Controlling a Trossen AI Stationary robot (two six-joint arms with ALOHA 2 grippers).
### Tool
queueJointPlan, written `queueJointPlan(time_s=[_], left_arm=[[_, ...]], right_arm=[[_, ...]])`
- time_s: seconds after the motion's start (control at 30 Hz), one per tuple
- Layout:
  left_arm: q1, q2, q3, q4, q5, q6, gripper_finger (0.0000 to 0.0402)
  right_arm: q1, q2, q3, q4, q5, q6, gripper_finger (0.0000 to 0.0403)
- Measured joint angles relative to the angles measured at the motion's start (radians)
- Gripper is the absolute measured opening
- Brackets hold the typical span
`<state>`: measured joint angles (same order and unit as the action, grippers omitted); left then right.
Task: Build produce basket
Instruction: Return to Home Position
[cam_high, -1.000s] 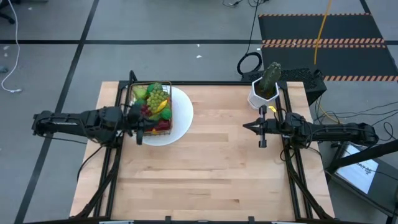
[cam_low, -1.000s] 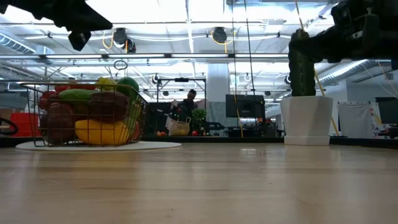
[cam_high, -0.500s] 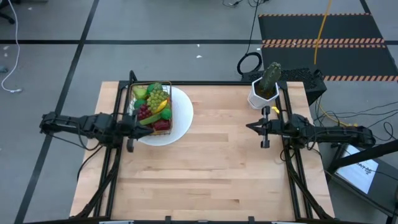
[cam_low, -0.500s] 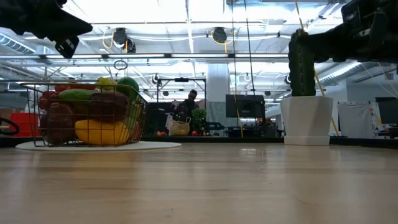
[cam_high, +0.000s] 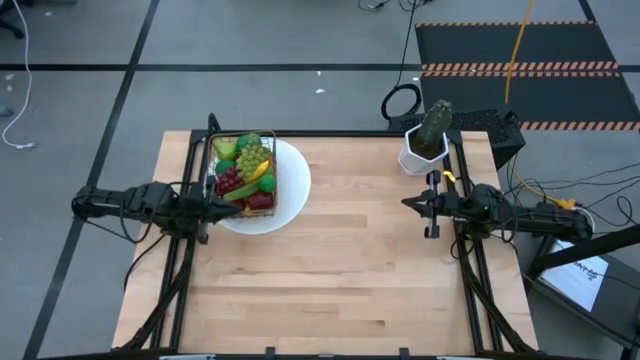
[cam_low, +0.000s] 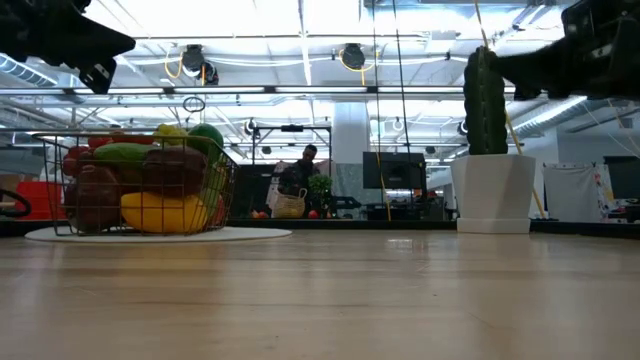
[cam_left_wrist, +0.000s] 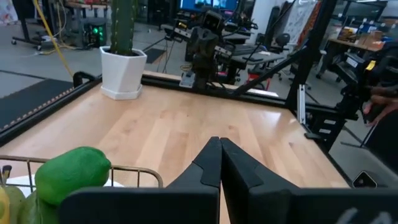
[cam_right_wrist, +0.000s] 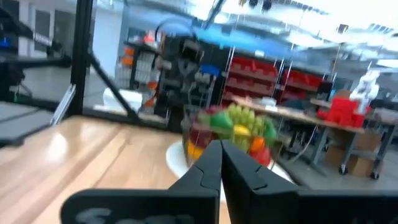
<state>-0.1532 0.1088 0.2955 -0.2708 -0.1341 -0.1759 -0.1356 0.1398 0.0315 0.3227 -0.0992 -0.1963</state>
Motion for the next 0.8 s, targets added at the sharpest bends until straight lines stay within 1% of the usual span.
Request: queueJointPlan(time_s=[0.1, 0.23, 0.4, 0.57, 0.7, 0.8], left_arm=[[0.000, -0.012, 0.000, -0.016, 0.001, 0.013, 0.0001], [0.000, -0.014, 0.000, -0.022, 0.001, 0.017, 0.0001], [0.000, -0.014, 0.000, -0.023, 0.001, 0.024, 0.0001], [0.000, -0.014, 0.000, -0.048, 0.000, 0.035, 0.0001], [0.000, -0.014, 0.000, -0.049, -0.002, 0.035, 0.0001], [0.000, -0.014, 0.000, -0.049, -0.003, 0.032, 0.0000]], right_arm=[[0.000, -0.064, -0.001, -0.115, 0.004, 0.000, 0.0000], [0.000, -0.135, -0.001, -0.239, 0.050, 0.007, 0.0000], [0.000, -0.138, -0.001, -0.282, 0.068, 0.007, 0.0000], [0.005, -0.130, -0.001, -0.320, 0.019, 0.038, 0.0000], [0.030, -0.130, -0.001, -0.326, 0.023, 0.040, 0.0000], [0.069, -0.130, -0.001, -0.328, 0.023, 0.081, 0.0000]])
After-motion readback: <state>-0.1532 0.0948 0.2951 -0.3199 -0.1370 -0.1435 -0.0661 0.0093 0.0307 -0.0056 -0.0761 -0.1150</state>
